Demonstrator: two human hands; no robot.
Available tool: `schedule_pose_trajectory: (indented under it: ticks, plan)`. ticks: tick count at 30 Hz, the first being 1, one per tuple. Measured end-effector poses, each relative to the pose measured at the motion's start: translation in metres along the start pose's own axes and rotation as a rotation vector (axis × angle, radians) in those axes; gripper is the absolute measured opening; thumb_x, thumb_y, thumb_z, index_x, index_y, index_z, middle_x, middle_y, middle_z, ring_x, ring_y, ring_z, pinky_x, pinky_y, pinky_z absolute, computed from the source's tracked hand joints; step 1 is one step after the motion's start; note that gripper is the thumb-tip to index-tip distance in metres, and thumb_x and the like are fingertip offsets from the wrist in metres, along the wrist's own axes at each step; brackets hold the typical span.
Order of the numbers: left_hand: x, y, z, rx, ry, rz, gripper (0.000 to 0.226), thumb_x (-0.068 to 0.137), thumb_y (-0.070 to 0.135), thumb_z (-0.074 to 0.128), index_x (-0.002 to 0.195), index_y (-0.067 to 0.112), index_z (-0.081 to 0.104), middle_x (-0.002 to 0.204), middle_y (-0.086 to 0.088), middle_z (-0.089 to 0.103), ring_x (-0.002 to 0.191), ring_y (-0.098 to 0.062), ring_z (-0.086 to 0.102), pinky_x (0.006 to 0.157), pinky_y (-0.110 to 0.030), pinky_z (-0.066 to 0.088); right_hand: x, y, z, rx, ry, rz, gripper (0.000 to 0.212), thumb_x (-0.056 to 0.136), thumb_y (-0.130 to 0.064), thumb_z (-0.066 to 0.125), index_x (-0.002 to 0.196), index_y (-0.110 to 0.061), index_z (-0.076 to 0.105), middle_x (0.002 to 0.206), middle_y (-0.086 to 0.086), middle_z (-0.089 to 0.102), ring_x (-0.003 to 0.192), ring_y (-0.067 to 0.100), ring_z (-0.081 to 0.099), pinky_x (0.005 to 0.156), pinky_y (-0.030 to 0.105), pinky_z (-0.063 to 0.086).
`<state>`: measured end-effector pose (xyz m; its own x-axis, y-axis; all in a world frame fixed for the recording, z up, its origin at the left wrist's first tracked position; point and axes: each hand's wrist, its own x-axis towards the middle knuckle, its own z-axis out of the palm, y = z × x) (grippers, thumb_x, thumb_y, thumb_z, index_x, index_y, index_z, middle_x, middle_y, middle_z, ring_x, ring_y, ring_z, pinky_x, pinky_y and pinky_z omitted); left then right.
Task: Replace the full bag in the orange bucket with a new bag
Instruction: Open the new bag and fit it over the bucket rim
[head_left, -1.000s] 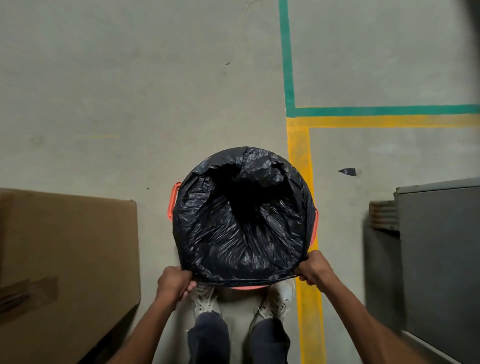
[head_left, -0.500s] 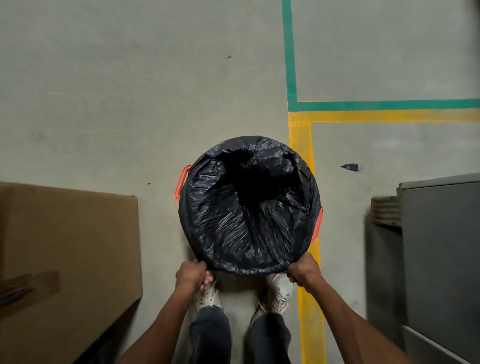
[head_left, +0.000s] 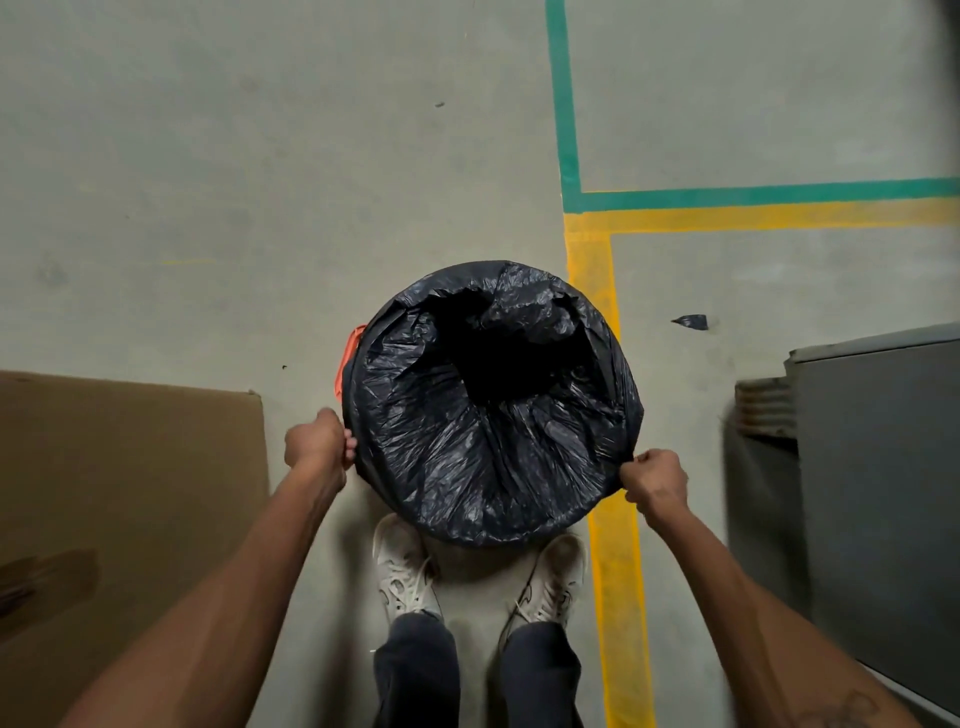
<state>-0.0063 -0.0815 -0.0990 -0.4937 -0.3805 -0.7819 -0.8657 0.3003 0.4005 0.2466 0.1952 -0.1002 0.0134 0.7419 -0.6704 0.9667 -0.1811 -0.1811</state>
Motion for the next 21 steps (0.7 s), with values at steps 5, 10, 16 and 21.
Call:
schedule_pose_trajectory:
  ticks: [5, 10, 16, 21]
  plan:
    - [-0.058, 0.007, 0.007, 0.360, 0.080, 0.647, 0.030, 0.095, 0.033, 0.050, 0.079, 0.009, 0.055, 0.072, -0.004, 0.062, 0.062, -0.016, 0.057, 0.064, -0.031, 0.043, 0.005, -0.017, -0.010, 0.099, 0.138, 0.072, 0.018, 0.069, -0.012, 0.065, 0.066, 0.005, 0.062, 0.067, 0.022, 0.066, 0.063, 0.036, 0.063, 0.058, 0.037, 0.049]
    - [-0.077, -0.027, 0.036, 0.998, -0.330, 1.273, 0.021, 0.095, 0.037, 0.049, 0.102, 0.021, 0.061, 0.100, 0.001, 0.062, 0.095, -0.017, 0.055, 0.086, -0.034, 0.045, 0.016, -0.040, -0.014, 0.075, 0.174, 0.035, 0.009, 0.075, -0.004, 0.061, 0.068, -0.002, 0.055, 0.078, 0.022, 0.059, 0.072, 0.036, 0.055, 0.063, 0.034, 0.041]
    - [-0.067, -0.041, 0.070, 1.615, -0.616, 1.092, 0.062, 0.095, 0.057, 0.034, 0.149, 0.026, 0.038, 0.158, -0.001, 0.034, 0.149, -0.022, 0.021, 0.121, -0.051, 0.003, 0.046, -0.066, -0.018, 0.105, 0.182, 0.014, 0.013, 0.072, -0.009, 0.065, 0.077, 0.003, 0.063, 0.080, 0.022, 0.064, 0.073, 0.038, 0.062, 0.061, 0.035, 0.046]
    - [-0.055, -0.049, 0.066, 1.796, -0.614, 0.827, 0.070, 0.094, 0.066, 0.025, 0.148, 0.024, 0.038, 0.150, -0.008, 0.045, 0.140, -0.028, 0.038, 0.119, -0.054, 0.003, 0.082, -0.098, -0.023, 0.417, 0.086, 0.071, 0.016, 0.062, -0.005, 0.072, 0.075, 0.002, 0.064, 0.086, 0.024, 0.071, 0.065, 0.029, 0.067, 0.063, 0.040, 0.059]
